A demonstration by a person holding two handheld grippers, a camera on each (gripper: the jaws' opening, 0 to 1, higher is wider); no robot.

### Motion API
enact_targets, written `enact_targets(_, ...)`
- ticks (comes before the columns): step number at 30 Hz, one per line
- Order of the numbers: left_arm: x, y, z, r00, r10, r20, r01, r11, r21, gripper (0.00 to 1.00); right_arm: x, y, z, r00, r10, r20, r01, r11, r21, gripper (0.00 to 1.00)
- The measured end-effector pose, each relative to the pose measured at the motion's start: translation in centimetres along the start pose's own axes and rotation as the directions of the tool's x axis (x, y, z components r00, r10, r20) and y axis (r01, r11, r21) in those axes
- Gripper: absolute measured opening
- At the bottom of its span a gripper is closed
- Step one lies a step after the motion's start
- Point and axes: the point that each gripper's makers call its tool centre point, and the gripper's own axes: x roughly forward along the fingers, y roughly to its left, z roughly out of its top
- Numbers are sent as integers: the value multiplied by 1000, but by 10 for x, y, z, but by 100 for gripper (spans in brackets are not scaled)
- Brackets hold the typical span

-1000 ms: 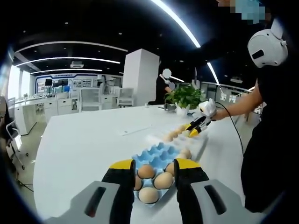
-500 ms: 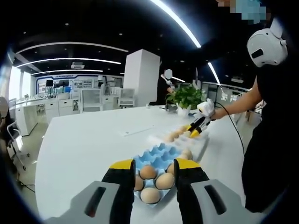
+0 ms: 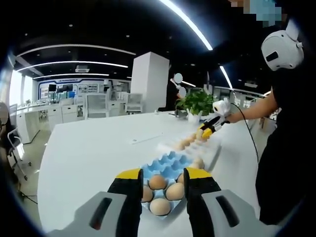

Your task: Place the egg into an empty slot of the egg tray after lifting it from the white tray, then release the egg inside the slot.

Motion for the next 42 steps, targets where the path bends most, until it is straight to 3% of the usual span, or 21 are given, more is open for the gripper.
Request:
enact_targets(13,-1,1,-1,1000,-1,1,1,1000,2,33,3,13,10,1000,23,4,-23,1000,-17,23)
enact_targets(29,-2,1,-2,1000,4,-3,-4,1000,-2,33,23,34,30,995,94,29,-93,994,-60,23)
enact_targets(42,-3,2,-2,1000,8,-3,-8,1000,-1,33,59,78,55,974,220,56,-212,970,-119,24)
